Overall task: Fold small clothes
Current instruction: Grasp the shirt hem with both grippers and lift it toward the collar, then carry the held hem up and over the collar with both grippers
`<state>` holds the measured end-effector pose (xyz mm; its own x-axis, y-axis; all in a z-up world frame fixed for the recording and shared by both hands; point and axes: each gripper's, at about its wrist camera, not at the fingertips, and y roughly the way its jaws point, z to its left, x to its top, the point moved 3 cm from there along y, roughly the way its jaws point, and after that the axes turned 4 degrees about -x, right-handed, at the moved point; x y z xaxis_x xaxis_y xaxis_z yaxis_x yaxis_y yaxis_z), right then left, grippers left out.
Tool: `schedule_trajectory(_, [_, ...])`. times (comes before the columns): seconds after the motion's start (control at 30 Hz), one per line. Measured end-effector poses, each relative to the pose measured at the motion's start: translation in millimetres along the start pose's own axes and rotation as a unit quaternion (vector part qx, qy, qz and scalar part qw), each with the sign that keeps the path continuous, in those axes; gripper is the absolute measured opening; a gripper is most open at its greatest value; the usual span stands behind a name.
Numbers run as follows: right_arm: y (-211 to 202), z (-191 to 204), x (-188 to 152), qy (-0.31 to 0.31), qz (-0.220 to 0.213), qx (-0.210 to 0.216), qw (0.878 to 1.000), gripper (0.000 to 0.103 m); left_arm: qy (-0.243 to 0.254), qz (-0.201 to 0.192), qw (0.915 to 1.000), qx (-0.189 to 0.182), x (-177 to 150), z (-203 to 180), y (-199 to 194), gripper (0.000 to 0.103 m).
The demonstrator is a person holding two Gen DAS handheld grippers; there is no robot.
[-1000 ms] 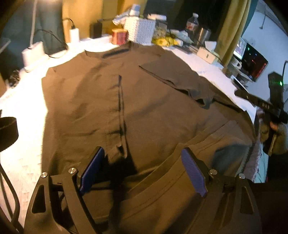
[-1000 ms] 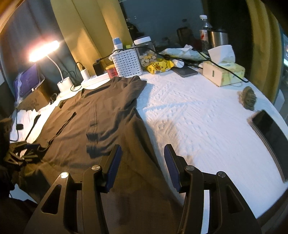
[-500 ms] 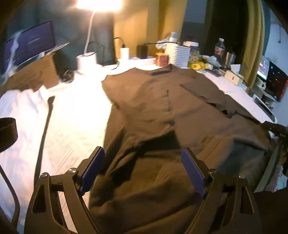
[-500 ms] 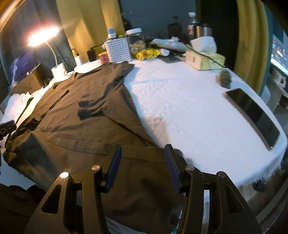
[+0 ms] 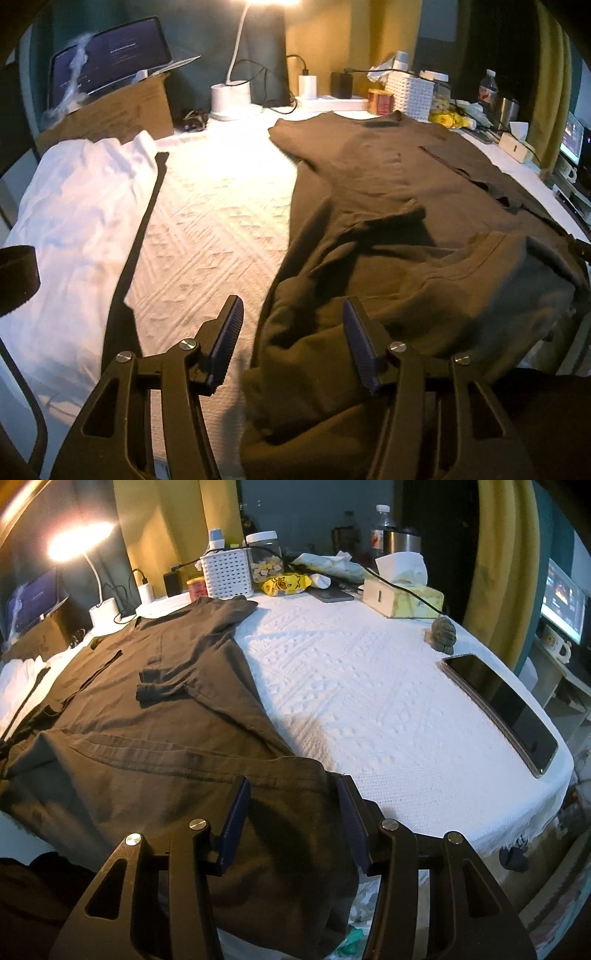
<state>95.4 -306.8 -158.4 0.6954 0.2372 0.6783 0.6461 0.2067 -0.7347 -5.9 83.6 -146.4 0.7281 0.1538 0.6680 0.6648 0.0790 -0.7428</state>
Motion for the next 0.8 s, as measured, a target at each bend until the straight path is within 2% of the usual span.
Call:
schedule_trajectory(0.03, [-0.2,0.5,-0.2,-0.004,0.000,-0.004,1.000,0.044,0.002,0.007,1.0000,-0.001,-1.8,0.0,2.2,0.033])
schedule_trajectory(0.1, [-0.8,1.3,-0.6,-0.014,-0.003,-0.015,1.000,0.031,0.010,0.010,0.9999,-0.005,-5.1,-2.0,3.7,0.028])
schedule_trajectory(0.13, [-1.0,0.6,-0.6,-0.014,-0.003,-0.015,1.000,0.017,0.014,0.010,0.9998,-0.007,-4.9,-4.2,3.6,0.021])
schedule_trajectory(0.23, [-3.1,0.3,-0.2,-0.020,-0.005,-0.012,1.000,0.009,0.037,0.004,0.9993,-0.003,-4.6,-12.1,-1.1,0.009])
schedule_trajectory(0.6, [-50.1,3.4,25.8,-0.028,-0.074,-0.014,0.997,0.006,0.028,-0.054,0.9981,-0.014,1.2,-8.5,-41.6,0.004])
schedule_trajectory(0.8, [-62.6,0.6,33.2,-0.031,-0.092,-0.014,0.995,0.005,0.020,-0.058,0.9980,-0.017,-7.6,-7.5,-51.1,0.003])
